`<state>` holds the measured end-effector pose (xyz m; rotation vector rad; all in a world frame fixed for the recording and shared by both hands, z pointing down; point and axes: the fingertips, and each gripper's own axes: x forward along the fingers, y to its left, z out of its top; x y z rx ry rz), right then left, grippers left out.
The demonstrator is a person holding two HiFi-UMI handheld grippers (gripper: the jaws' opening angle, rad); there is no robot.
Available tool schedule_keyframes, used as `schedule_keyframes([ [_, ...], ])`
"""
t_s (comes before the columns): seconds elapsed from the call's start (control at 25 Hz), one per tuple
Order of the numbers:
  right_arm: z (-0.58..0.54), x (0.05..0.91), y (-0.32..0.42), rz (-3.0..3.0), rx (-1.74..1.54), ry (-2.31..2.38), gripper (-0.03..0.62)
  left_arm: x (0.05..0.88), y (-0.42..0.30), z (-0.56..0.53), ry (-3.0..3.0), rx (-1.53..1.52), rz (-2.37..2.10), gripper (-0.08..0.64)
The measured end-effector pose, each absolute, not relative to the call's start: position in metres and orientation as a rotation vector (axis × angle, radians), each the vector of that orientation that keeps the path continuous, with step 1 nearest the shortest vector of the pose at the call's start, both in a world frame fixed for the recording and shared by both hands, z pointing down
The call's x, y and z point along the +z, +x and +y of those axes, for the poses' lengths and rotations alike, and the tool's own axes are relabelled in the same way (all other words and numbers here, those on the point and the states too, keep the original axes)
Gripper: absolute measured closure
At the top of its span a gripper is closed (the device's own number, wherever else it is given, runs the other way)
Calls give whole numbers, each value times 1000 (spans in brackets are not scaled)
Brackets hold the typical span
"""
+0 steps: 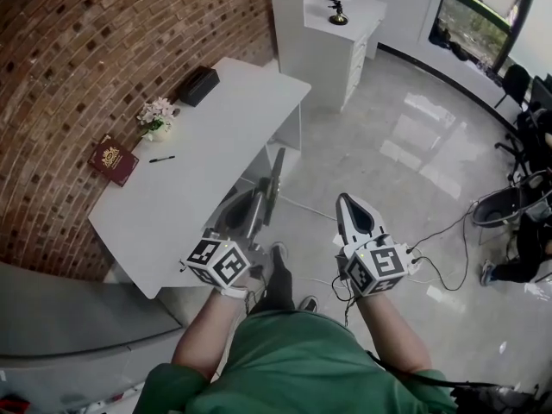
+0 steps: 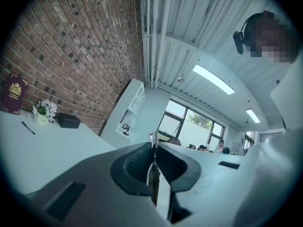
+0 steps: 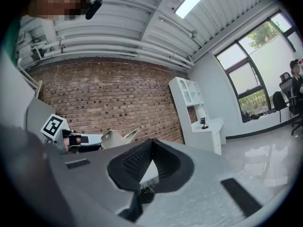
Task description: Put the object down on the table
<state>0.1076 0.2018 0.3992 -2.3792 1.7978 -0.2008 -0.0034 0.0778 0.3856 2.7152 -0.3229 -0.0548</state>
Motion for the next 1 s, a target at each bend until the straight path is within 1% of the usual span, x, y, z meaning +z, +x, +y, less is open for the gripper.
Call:
schedule_keyframes([
  [0.32,153,401,150,1801,-186,-2449,590,395,45,18,2679,-95,-290,532],
  [0.64,51,410,189,1844,-230,-2486,589,411,84,-92,2622,-108,-324,532],
  [0.8,-2,412,200,1889,-263,-2498,590,424,85,-148,2574,-117,-374,532],
  [1.0,-62,419,196,1980,-306,-2470,590,447,70,-211,2508,-123,-473,532],
])
